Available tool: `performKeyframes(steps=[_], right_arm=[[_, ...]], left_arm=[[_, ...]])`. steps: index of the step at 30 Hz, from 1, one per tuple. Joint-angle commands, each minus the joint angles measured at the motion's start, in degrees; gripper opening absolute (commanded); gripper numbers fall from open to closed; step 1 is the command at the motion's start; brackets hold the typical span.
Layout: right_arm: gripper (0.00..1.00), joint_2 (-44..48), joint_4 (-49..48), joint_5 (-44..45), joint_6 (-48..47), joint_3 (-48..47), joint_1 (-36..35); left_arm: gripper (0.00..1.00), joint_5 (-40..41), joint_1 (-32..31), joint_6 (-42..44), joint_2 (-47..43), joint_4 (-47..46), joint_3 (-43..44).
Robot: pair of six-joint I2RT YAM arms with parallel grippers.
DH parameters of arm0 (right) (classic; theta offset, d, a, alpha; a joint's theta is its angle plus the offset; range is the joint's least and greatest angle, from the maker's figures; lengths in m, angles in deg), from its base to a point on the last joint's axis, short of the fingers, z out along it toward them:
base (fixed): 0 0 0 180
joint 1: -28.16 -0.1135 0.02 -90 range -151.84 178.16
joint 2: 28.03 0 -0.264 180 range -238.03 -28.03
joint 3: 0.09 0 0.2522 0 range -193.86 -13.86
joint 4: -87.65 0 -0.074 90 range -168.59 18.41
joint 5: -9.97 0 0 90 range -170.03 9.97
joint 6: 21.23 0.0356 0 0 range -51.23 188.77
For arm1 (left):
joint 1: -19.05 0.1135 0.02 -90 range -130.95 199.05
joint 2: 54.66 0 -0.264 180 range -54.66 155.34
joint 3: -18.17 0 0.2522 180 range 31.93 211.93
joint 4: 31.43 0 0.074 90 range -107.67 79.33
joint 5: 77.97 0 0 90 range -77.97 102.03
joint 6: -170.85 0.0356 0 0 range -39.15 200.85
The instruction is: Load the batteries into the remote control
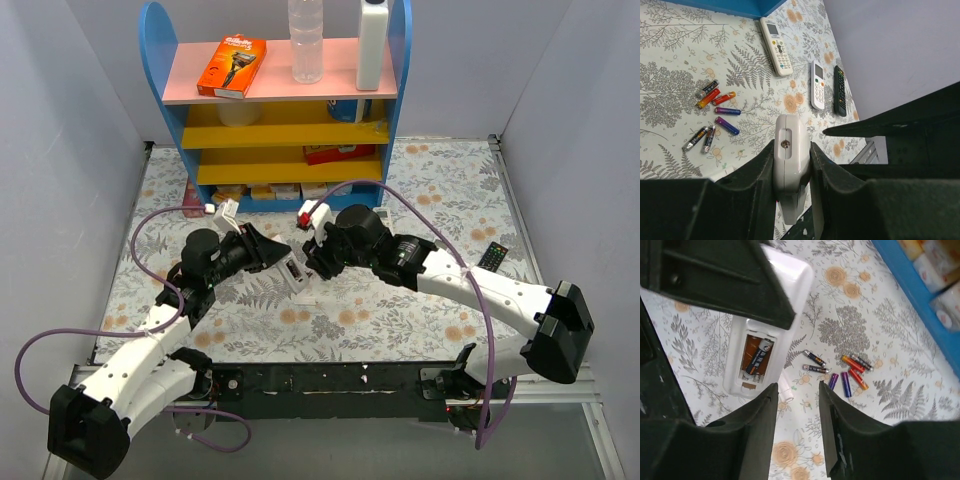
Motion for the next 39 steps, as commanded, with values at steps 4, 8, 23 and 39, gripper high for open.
performKeyframes(steps=[4, 8, 23, 39], right_arm=[[0.54, -0.2, 2.2, 5.4, 20.9, -0.8, 1.8], [0.63, 0.1, -1.6, 1.6, 28.1, 5.4, 6.8], [0.77, -0.3, -10.5, -5.6, 32.2, 18.7, 13.4], [0.81, -0.9, -9.6, -8.0, 30.5, 21.3, 16.6]], left_arm=[[0.00, 4.1, -0.2, 4.6, 0.2, 1.0, -0.4], [0.00, 8.3, -0.2, 5.7, 3.5, 8.1, 1.1], [0.00, 34.6, -4.4, 11.4, 32.7, 38.2, 23.3], [0.00, 60.3, -20.2, -1.1, 63.1, 66.7, 50.1]])
